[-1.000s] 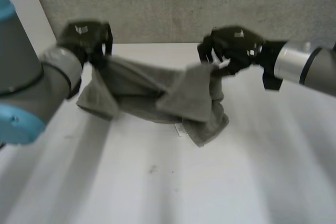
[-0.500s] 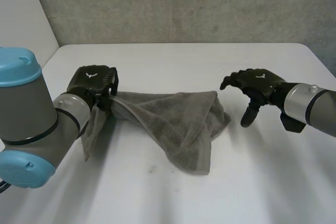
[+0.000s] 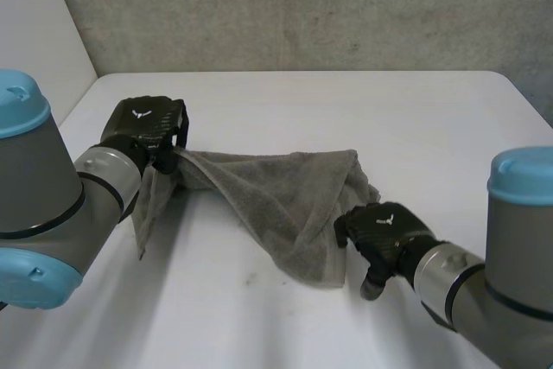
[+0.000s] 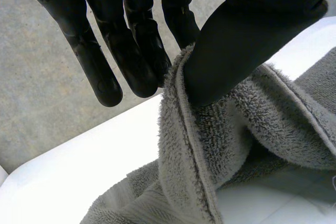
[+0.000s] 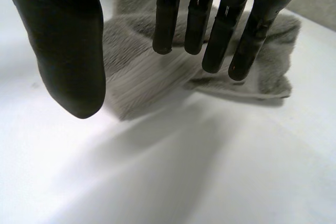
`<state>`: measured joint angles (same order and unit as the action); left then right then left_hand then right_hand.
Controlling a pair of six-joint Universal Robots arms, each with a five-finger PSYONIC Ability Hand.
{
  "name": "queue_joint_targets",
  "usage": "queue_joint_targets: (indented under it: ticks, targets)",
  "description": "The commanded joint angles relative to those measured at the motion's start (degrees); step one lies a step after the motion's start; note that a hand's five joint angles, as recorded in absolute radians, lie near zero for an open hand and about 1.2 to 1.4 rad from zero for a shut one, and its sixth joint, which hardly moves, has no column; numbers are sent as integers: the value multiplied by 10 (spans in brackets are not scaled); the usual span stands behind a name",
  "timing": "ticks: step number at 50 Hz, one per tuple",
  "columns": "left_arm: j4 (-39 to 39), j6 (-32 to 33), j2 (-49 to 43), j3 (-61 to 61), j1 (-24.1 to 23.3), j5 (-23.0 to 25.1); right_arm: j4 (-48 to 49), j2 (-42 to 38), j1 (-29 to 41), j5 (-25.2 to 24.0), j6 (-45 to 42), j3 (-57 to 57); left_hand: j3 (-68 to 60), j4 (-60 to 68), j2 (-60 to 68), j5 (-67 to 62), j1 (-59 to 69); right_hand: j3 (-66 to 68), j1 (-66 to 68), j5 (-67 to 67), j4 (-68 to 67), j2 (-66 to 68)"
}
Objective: Fold the towel.
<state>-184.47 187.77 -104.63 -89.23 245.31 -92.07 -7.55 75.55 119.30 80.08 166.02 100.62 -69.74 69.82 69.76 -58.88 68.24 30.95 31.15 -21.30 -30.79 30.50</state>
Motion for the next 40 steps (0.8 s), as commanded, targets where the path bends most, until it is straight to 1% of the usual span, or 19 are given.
queue_joint_targets:
  ticks: [1, 3, 4, 5, 15, 22, 26, 32, 40]
  targets:
    - [-20, 0, 0, -13, 0, 0, 52, -11, 19, -2, -3, 22, -103, 102, 102, -111, 118, -8, -10, 12, 7, -4]
    - [-21, 0, 0, -14, 1, 0, 74, -32, 25, -2, -3, 20, -103, 102, 102, -111, 118, -84, -86, 87, 82, -79]
    - [-21, 0, 0, -15, 1, 0, 74, -32, 25, -2, -3, 20, -103, 102, 102, -111, 118, -84, -86, 88, 83, -80]
    - [-21, 0, 0, -16, 1, 0, 79, -44, 28, -2, -2, 16, -103, 102, 102, -111, 118, -114, -116, 118, 113, -110]
    - [-22, 0, -2, -16, 1, 0, 113, -112, 48, 1, 4, -24, -103, 102, 102, -111, 118, -128, -130, 131, 126, -123]
    - [-28, 0, -6, -16, 0, 0, 115, -157, 56, 6, 5, -70, -103, 102, 102, -111, 118, -114, -116, 118, 113, -110]
    - [-30, 0, -8, -16, 0, 0, 119, -167, 56, 16, 6, -87, -103, 102, 102, -111, 118, -106, -108, 110, 104, -102]
    - [-30, 0, -8, -16, 1, 0, 122, -182, 56, 36, 6, -110, -103, 102, 102, -111, 118, -52, -54, 56, 51, -48]
    - [-31, 0, -11, -16, 2, 0, 123, -204, 56, 39, 7, -131, -103, 102, 102, -111, 118, 10, 8, -6, -12, 14]
